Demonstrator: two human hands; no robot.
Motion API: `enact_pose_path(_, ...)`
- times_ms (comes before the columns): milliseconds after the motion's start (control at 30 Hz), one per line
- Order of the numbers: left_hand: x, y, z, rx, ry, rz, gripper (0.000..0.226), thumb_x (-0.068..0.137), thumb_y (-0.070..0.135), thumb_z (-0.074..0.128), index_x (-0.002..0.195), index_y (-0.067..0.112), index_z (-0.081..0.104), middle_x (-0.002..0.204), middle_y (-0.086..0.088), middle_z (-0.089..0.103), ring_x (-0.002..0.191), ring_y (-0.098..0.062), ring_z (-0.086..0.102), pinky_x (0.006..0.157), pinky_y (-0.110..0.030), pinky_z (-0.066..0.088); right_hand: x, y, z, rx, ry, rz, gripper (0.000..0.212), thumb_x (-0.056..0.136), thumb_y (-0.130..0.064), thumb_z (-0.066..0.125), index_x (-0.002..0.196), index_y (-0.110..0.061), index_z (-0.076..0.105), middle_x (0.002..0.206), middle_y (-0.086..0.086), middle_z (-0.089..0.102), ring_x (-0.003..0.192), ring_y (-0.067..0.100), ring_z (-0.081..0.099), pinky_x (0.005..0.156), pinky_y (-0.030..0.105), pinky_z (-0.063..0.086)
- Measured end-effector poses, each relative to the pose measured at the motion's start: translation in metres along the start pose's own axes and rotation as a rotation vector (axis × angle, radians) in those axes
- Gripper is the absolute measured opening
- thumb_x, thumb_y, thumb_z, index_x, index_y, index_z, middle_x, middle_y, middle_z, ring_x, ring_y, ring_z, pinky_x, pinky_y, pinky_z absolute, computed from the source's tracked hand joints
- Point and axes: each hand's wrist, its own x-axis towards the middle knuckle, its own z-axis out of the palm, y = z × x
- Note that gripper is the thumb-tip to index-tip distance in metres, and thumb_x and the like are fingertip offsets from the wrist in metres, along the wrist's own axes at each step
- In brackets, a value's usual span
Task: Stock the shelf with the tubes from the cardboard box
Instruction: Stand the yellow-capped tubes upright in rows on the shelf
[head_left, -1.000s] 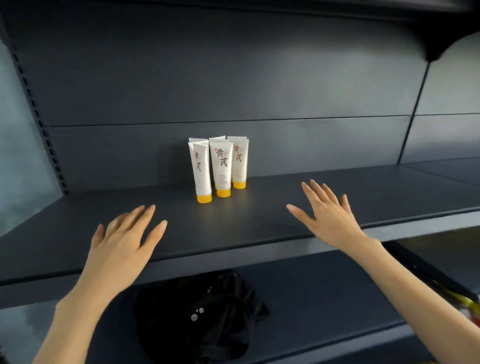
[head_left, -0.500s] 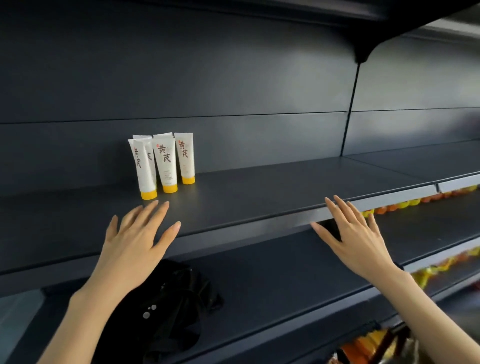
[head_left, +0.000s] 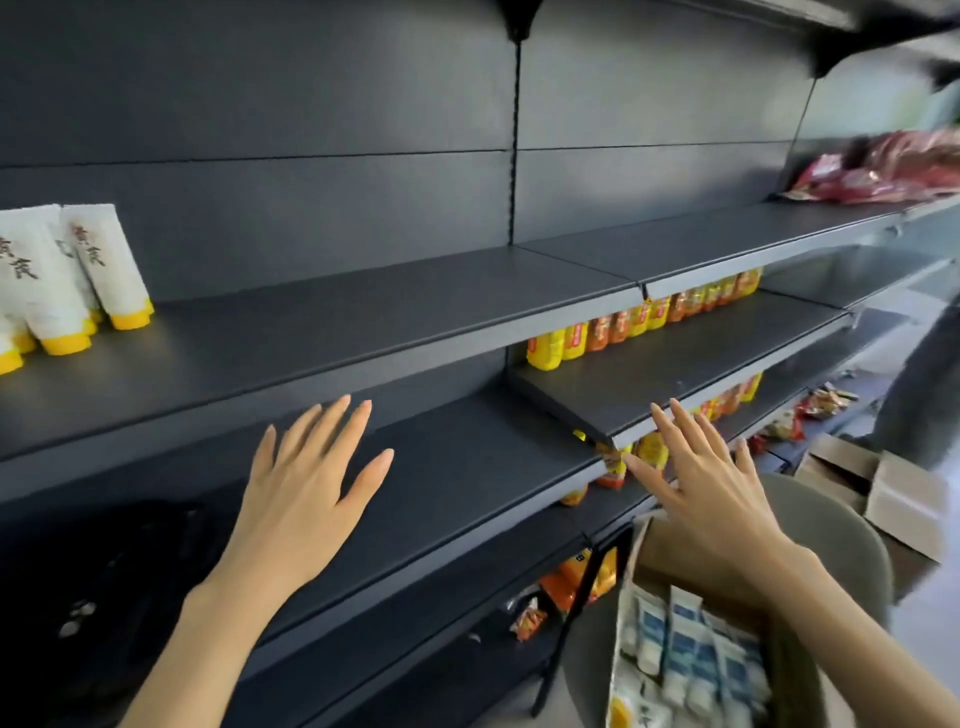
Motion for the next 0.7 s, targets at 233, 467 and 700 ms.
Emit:
enact_pose_path(233, 0.033, 0.062, 0.057, 0.000, -0.127, 0.174, 0.087, 0.080, 0.070, -0.010, 0.149, 0.024, 0.015, 0.157, 0.000, 0.017, 0.146, -0.020, 0.012, 0.115, -0.046, 0.009, -0.035, 0.076, 0.017, 0.024, -0.080, 0.208, 0.080, 0.083, -0.069, 0.015, 0.151, -0.031, -0.003, 0.160, -0.006, -0.006, 0.148, 0.017, -0.005, 0.117, 0.049, 0.000)
enact_pose_path(467, 0.059, 0.087, 0.123, -0.030, -0.350, 0.249, 0.088, 0.080, 0.075, -0.003, 0.150, 0.023, 0.002, 0.159, 0.002, 0.006, 0.146, -0.017, 0.004, 0.117, -0.044, 0.006, -0.070, 0.109, 0.063, 0.072, -0.090, 0.422, 0.084, 0.081, -0.071, 0.016, 0.152, -0.026, 0.005, 0.161, -0.002, 0.004, 0.148, 0.020, 0.004, 0.118, 0.052, 0.008)
enact_pose_path(700, 0.071, 0.112, 0.188, -0.116, -0.575, 0.333, 0.065, 0.094, 0.054, 0.017, 0.151, 0.026, 0.000, 0.159, 0.006, 0.003, 0.146, -0.013, 0.000, 0.118, -0.040, 0.004, -0.095, 0.134, 0.123, 0.117, -0.163, 0.652, 0.074, 0.091, -0.062, 0.028, 0.152, -0.025, 0.010, 0.160, 0.000, 0.011, 0.147, 0.022, 0.012, 0.117, 0.052, 0.015)
